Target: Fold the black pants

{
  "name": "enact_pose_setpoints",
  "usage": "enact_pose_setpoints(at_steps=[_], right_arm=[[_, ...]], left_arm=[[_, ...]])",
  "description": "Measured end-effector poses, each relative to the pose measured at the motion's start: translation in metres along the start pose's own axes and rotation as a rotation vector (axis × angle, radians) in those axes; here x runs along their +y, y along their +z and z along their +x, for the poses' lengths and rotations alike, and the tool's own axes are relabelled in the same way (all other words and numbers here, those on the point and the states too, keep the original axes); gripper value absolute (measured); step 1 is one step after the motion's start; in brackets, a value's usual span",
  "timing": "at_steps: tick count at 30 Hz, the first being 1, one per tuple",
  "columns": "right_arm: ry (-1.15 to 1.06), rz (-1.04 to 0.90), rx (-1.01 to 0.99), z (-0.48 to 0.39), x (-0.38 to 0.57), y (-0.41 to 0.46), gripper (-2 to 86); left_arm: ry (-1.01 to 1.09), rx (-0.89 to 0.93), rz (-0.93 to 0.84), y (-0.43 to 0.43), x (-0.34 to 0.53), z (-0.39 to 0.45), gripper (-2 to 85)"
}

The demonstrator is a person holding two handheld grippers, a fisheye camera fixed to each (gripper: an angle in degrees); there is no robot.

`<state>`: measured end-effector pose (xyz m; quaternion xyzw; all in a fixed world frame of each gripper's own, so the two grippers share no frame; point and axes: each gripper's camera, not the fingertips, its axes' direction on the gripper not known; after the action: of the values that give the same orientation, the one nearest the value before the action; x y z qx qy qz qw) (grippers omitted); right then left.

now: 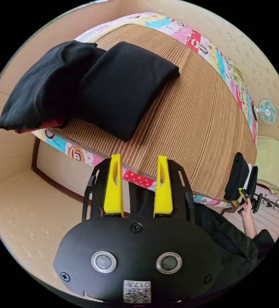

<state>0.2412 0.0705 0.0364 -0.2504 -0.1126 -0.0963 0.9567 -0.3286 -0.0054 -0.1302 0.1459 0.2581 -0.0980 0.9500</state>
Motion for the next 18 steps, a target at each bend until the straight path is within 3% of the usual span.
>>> enact_pose_setpoints(at_steps=[2,7,9,11,15,18], right_arm=[[0.023,-0.023,-0.021,-0.010,0.029,0.003,0.4],[0.069,-0.124,-0.087,-0.016,0.087,0.005,0.3],[0.107,-0.124,-0.108,-0.009,0.097,-0.001,0.3],[0.149,-0.113,-0.119,-0.002,0.101,-0.006,0.3],[0.194,-0.090,-0.086,0.002,0.098,-0.005,0.3],[0.166,-0.099,-0.064,-0.015,0.086,0.010,0.3]], left_arm=[[-0.071,0.027,0.042,-0.009,-0.021,-0.033,15.9],[-0.462,0.477,-0.048,0.047,-0.046,-0.114,16.7],[-0.536,0.541,-0.008,0.055,-0.038,-0.117,15.0],[-0.451,0.572,0.031,0.051,-0.035,-0.101,11.7],[-0.079,0.699,-0.039,0.042,-0.020,-0.023,6.8],[0.159,0.625,-0.170,0.046,0.009,0.035,7.1]])
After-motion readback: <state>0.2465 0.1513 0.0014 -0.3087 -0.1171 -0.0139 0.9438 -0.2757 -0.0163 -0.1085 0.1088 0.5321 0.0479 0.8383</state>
